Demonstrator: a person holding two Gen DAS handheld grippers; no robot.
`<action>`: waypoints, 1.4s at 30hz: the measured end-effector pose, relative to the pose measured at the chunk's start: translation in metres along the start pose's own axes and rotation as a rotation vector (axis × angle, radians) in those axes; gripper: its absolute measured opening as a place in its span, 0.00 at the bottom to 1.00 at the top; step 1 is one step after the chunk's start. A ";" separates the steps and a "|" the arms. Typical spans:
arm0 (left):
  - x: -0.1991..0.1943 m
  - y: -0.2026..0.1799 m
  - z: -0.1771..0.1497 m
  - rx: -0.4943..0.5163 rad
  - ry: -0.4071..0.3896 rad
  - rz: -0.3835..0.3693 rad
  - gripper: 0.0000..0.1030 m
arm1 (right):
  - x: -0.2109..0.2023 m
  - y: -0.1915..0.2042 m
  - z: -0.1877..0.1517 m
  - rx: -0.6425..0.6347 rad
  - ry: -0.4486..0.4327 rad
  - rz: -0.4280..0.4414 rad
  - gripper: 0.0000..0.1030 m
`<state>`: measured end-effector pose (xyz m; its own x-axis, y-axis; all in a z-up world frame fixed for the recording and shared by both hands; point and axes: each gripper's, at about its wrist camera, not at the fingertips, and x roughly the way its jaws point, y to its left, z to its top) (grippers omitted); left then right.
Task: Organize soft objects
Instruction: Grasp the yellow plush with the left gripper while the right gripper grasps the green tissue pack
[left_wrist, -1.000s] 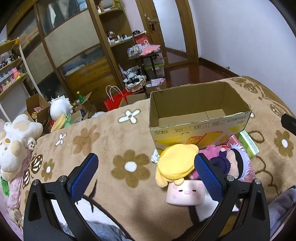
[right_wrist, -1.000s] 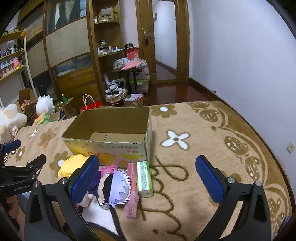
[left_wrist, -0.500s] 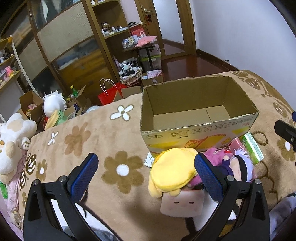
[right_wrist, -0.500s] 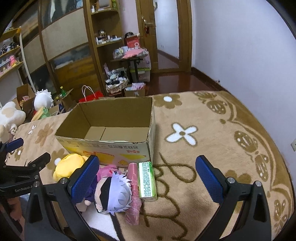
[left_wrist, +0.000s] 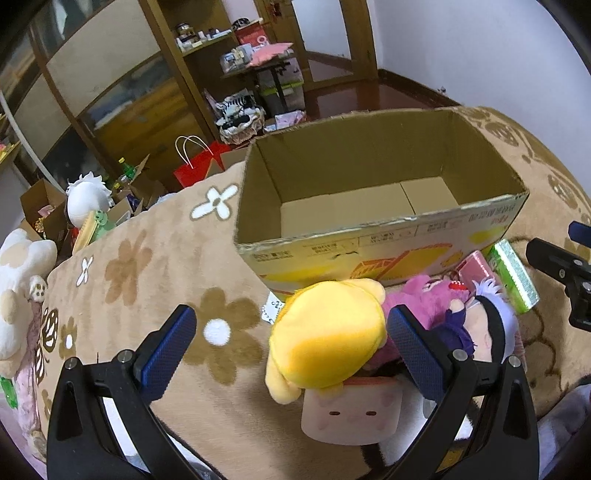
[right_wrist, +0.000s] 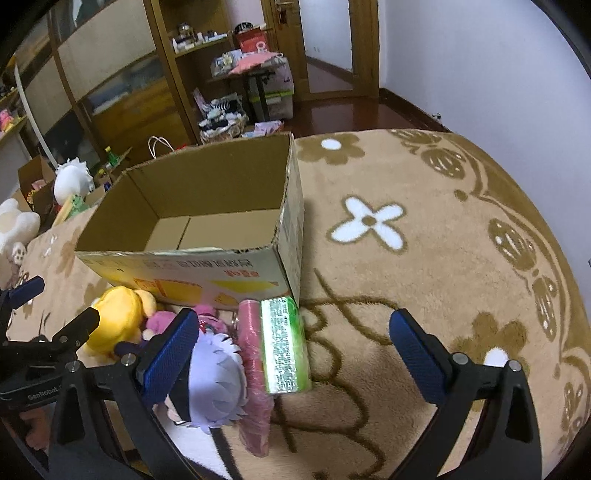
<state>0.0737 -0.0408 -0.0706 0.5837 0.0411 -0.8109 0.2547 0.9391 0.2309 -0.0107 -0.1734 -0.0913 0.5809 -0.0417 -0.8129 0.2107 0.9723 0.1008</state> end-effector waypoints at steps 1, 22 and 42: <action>0.002 -0.002 0.000 0.003 0.006 -0.004 0.99 | 0.002 0.000 0.000 -0.005 0.009 -0.005 1.00; 0.049 -0.018 -0.005 -0.018 0.142 -0.102 0.99 | 0.042 -0.004 -0.010 -0.021 0.170 0.051 0.36; 0.052 -0.006 -0.007 -0.084 0.181 -0.132 0.73 | 0.023 -0.006 -0.007 -0.005 0.123 0.082 0.27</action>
<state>0.0972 -0.0422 -0.1179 0.4003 -0.0309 -0.9159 0.2506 0.9650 0.0769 -0.0044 -0.1784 -0.1143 0.4948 0.0658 -0.8665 0.1625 0.9725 0.1667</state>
